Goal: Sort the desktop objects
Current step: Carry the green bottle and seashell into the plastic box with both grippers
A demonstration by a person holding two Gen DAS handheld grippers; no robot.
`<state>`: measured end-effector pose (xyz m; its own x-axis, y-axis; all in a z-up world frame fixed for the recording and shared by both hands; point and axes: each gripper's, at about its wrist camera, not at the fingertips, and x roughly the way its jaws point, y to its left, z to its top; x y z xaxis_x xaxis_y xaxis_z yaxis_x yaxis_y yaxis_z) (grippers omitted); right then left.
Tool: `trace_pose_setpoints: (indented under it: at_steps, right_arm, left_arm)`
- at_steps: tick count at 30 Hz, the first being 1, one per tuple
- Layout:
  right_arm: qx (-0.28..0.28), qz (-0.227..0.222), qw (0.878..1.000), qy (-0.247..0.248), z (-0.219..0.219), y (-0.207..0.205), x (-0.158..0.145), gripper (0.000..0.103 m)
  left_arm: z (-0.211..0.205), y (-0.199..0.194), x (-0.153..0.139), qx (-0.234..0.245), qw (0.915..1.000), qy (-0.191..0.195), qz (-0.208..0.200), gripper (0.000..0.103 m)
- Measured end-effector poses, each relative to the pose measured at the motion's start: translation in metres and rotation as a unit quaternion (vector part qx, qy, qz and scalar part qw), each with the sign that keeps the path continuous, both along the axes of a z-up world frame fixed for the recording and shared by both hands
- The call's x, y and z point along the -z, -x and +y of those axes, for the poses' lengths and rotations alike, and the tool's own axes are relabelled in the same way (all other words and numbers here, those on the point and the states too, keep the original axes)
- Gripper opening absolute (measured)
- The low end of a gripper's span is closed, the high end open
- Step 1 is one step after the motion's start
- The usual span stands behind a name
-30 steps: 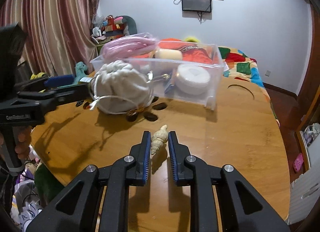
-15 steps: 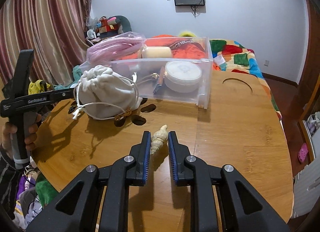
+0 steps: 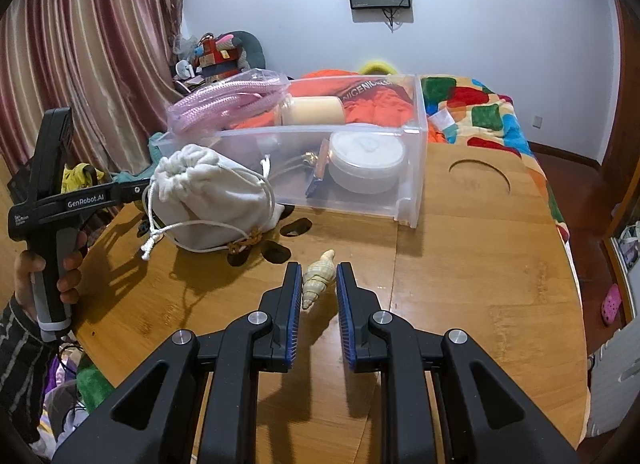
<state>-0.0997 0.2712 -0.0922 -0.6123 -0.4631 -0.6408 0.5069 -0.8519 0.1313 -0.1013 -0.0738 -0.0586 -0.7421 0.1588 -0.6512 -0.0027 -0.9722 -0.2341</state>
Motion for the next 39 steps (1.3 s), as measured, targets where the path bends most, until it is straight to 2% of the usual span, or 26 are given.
trace_pose_setpoints:
  at_steps: [4, 9, 20, 29, 39]
  right_arm:
    - [-0.002, 0.006, 1.000, 0.000, -0.002, -0.003, -0.005, 0.016]
    - [-0.005, 0.015, 1.000, 0.004, -0.003, -0.005, -0.016, 0.016]
    - [-0.015, 0.074, 0.997, -0.001, -0.005, -0.002, -0.058, 0.016]
    - [-0.019, 0.108, 0.994, 0.005, -0.006, 0.013, -0.085, 0.016]
    - [-0.015, 0.096, 0.995, 0.002, -0.007, 0.046, -0.077, 0.016]
  left_arm:
    - [-0.003, -0.013, -0.006, -0.005, 0.9999, -0.010, 0.013, 0.057]
    - [0.000, -0.035, -0.029, -0.009, 0.9988, -0.003, 0.047, 0.057]
    - [0.013, -0.053, -0.084, 0.006, 0.9930, -0.005, 0.118, 0.057]
    - [0.041, -0.033, -0.109, 0.041, 0.9889, -0.006, 0.143, 0.057]
    - [0.089, 0.007, -0.103, 0.100, 0.9872, 0.004, 0.124, 0.057]
